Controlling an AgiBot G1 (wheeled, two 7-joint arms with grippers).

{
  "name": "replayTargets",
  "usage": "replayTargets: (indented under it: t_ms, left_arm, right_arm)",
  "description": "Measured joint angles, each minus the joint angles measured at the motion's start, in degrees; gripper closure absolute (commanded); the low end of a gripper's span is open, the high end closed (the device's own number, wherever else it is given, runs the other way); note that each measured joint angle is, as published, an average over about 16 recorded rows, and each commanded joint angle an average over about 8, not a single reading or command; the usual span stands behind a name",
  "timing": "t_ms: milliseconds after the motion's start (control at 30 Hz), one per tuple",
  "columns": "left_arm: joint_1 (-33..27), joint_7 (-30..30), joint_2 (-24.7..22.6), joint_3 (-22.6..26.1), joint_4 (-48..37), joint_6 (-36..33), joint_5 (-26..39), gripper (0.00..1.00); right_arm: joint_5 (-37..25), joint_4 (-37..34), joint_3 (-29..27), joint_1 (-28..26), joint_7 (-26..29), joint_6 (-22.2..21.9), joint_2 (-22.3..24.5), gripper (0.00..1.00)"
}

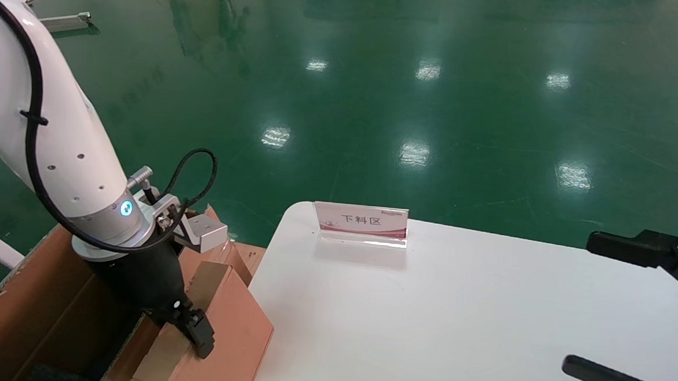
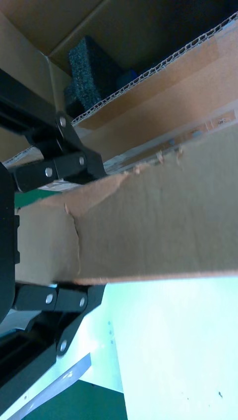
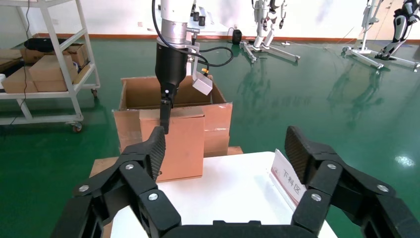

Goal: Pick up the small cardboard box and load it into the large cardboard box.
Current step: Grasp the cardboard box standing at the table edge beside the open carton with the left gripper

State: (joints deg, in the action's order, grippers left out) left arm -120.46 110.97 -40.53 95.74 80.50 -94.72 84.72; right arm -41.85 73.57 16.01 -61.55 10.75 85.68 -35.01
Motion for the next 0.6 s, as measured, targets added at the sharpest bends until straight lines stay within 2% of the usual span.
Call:
replayTargets:
  t_ms: [67, 100, 600]
  left_arm:
    - [-0.01, 0.00, -0.01, -0.01, 0.00, -0.01, -0.01, 1.00]
    - [-0.01, 0.00, -0.01, -0.01, 0.00, -0.01, -0.01, 1.00]
    - [-0.21, -0.03, -0.07, -0.15, 0.03, -0.10, -0.03, 1.00]
  right_arm:
    - [0.00, 0.00, 0.00, 0.00, 0.00, 0.00, 0.00, 0.05]
    - [0.00, 0.00, 0.00, 0.00, 0.00, 0.00, 0.00, 0.00]
    - [0.00, 0.00, 0.00, 0.00, 0.00, 0.00, 0.00, 0.00]
